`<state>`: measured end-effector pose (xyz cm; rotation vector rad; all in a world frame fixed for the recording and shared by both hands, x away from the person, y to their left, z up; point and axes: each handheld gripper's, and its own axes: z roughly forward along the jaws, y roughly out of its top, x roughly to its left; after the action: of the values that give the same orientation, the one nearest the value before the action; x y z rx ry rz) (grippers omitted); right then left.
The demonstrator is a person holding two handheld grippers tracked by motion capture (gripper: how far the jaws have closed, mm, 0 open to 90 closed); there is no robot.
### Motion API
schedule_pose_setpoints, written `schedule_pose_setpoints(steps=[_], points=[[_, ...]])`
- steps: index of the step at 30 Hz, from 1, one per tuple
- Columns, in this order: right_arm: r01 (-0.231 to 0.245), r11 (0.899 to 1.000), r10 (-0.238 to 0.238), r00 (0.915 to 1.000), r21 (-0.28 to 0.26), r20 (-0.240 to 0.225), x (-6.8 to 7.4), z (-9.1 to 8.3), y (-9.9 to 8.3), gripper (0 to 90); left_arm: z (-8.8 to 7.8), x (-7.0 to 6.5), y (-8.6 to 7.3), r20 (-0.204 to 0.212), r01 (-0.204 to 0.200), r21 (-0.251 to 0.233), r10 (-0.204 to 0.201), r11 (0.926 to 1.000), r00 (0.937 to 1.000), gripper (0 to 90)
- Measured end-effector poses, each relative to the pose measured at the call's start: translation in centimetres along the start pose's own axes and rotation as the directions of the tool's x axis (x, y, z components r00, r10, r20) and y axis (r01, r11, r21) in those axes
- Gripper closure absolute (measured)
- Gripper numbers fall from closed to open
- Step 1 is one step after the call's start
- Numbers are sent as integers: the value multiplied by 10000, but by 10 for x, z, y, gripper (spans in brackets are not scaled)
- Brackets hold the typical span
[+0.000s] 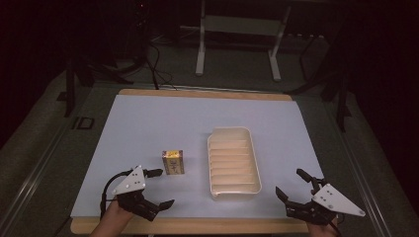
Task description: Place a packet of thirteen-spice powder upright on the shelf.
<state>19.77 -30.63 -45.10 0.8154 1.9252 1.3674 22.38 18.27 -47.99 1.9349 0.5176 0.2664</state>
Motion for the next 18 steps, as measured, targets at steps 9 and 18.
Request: schedule_pose_setpoints(steps=[9,18], points=[[-65,10000,65,10000,62,-30,-1,1,-1,138,4,6,5,492,-236,617,205,9978,9986,9],[-120,9997,124,9997,198,-205,0,3,-1,138,24,5,9,1787,-1377,3351,806,9321,9806,9]])
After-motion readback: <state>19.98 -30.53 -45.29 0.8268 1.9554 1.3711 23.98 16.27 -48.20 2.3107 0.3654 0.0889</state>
